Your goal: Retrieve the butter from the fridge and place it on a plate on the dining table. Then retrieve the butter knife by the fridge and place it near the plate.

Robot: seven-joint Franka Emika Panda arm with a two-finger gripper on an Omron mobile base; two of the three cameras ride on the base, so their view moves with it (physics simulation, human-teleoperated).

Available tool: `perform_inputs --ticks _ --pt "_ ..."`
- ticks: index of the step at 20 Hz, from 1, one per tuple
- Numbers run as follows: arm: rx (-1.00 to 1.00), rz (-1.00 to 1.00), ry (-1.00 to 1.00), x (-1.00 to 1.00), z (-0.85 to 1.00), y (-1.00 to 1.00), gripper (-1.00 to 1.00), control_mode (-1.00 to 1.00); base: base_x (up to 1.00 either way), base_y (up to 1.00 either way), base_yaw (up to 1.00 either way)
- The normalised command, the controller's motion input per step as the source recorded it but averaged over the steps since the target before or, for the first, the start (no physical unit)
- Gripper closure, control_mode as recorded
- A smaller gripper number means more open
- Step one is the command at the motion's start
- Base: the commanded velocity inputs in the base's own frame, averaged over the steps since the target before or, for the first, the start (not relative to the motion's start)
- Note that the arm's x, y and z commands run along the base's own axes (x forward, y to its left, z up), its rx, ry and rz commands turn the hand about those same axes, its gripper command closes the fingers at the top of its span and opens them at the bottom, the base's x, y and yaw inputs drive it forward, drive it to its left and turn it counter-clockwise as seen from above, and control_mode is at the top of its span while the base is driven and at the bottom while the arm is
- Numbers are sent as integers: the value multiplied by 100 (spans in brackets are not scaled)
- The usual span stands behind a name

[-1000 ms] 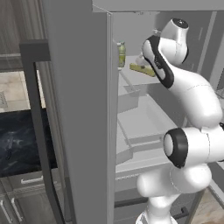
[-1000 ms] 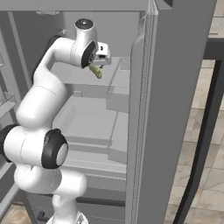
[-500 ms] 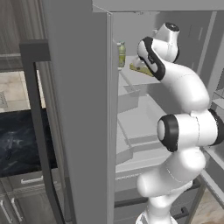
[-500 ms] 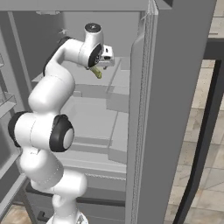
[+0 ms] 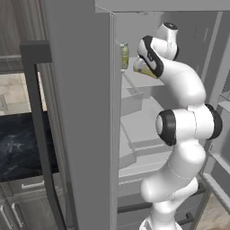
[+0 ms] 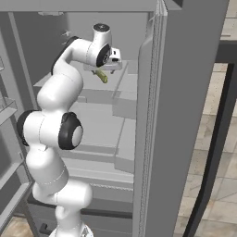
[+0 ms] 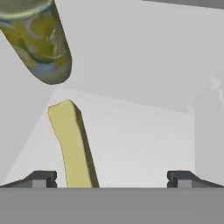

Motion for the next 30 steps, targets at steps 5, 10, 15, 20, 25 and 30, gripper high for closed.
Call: perform_inputs --ticks 5,10,15,20,25,30 --pt "-1 1 5 0 -34 0 -100 -100 0 0 0" --pt "0 0 1 0 -15 2 100 -100 0 0 0" --pt "0 0 1 0 -7 8 100 -100 0 0 0" --pt "0 -2 -1 -1 0 4 100 -100 0 0 0" --pt "0 -39 -5 -23 0 9 100 -100 0 0 0" --pt "0 -53 -1 -35 0 10 100 -100 0 0 0"
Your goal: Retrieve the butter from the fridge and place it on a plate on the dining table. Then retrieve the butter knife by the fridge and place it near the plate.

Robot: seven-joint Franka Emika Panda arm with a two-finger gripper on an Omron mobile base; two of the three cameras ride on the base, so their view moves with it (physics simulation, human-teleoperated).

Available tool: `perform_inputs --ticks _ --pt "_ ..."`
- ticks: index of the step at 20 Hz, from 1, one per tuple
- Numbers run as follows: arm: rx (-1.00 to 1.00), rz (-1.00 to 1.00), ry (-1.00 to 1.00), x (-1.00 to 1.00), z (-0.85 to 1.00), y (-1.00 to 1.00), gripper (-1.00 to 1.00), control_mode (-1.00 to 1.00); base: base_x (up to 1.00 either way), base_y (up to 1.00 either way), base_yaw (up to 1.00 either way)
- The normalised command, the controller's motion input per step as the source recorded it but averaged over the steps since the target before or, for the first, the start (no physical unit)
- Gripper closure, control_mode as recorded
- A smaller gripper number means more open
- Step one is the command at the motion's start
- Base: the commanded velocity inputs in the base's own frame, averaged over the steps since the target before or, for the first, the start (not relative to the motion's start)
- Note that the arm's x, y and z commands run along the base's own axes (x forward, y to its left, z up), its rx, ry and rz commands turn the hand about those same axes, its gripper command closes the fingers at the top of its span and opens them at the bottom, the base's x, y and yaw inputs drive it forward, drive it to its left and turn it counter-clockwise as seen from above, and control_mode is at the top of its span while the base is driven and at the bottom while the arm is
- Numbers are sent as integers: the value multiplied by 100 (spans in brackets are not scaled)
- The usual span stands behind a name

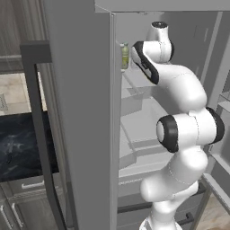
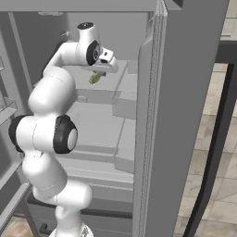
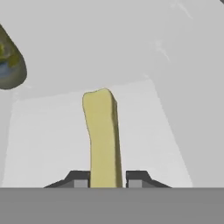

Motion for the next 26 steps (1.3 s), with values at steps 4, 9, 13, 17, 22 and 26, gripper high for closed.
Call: perform_inputs --ticks 4,9,13,17,22,26 --pt "0 -23 -3 -52 3 -1 100 -100 0 0 0" --pt "0 1 0 -83 0 -2 100 -100 0 0 0" --pt "0 12 0 -89 2 -13 100 -100 0 0 0" --pt "-1 27 0 -63 0 -11 100 -100 0 0 0" --pt "-3 15 1 -83 4 0 100 -100 0 0 0" --pt "-4 2 2 -100 17 2 100 -100 0 0 0"
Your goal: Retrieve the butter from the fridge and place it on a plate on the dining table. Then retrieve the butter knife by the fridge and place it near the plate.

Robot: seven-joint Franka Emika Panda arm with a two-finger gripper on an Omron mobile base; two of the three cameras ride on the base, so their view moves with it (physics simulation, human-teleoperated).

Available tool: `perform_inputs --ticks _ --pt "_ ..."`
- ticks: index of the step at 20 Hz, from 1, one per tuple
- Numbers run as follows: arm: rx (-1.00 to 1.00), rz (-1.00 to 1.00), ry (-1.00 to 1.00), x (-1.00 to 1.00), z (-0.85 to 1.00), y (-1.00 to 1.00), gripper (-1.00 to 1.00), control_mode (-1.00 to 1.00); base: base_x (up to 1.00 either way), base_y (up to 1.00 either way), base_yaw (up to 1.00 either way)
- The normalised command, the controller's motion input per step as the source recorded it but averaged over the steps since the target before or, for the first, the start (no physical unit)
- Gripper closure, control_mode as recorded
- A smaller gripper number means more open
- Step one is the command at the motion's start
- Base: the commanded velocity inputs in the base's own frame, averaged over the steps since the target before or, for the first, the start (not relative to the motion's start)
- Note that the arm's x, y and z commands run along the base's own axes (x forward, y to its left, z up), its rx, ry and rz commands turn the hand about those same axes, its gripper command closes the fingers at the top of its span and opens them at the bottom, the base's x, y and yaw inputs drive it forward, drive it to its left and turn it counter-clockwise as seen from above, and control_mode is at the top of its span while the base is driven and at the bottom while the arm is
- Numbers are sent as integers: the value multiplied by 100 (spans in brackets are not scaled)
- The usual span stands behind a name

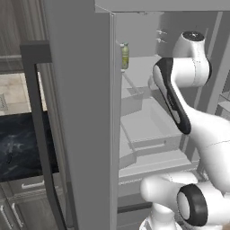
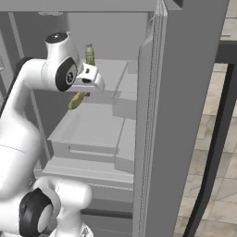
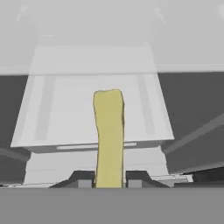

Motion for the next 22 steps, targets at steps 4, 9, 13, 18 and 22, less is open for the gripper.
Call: perform_inputs --ticks 4,9,13,18,22 --pt "-1 1 2 -100 2 2 100 -100 0 0 0" --pt "0 1 0 -100 0 0 100 -100 0 0 0" --pt "0 0 3 -83 -13 16 100 -100 0 0 0" --pt "0 0 6 -46 -48 6 100 -100 0 0 0" --pt "0 2 2 -13 -53 1 100 -100 0 0 0"
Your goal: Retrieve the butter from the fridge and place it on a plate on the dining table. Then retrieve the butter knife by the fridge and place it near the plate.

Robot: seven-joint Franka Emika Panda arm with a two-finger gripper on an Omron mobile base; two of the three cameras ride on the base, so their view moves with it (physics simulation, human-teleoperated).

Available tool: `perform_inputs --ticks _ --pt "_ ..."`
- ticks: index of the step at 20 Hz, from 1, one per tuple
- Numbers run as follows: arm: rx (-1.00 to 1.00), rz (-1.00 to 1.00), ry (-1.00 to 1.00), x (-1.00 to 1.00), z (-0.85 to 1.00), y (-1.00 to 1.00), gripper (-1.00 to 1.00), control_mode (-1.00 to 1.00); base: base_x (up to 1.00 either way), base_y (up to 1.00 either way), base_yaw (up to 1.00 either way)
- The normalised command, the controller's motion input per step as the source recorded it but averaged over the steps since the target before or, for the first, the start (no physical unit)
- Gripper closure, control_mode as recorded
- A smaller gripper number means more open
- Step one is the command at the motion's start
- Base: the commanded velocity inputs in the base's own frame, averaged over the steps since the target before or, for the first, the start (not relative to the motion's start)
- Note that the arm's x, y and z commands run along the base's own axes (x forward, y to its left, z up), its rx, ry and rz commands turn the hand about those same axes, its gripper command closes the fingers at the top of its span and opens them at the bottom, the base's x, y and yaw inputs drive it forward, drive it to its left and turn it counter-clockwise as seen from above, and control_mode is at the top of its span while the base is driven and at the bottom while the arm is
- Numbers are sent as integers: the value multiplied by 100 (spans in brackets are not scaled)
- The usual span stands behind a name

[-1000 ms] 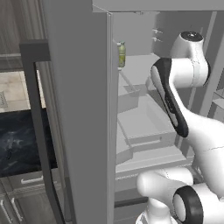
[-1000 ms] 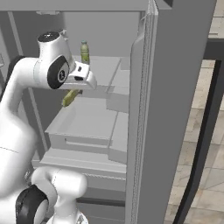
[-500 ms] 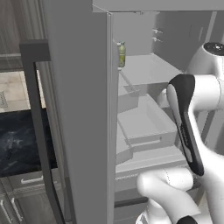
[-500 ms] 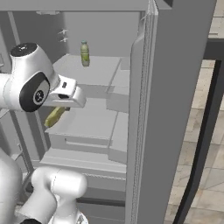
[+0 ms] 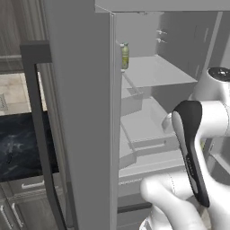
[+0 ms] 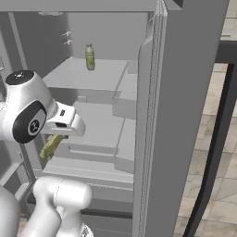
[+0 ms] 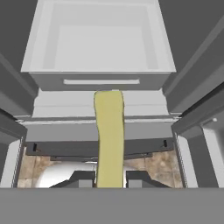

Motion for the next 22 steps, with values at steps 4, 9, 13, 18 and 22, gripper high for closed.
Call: perform_inputs --ticks 4,9,13,18,22 --pt "0 0 0 0 0 0 100 -100 0 0 0" --pt "0 0 0 -5 0 0 100 100 -31 0 0" --pt "0 0 0 0 0 0 100 100 -100 0 0" --pt "0 0 0 0 0 0 100 100 -99 10 -2" --pt "0 0 0 0 0 0 100 100 -47 39 -25"
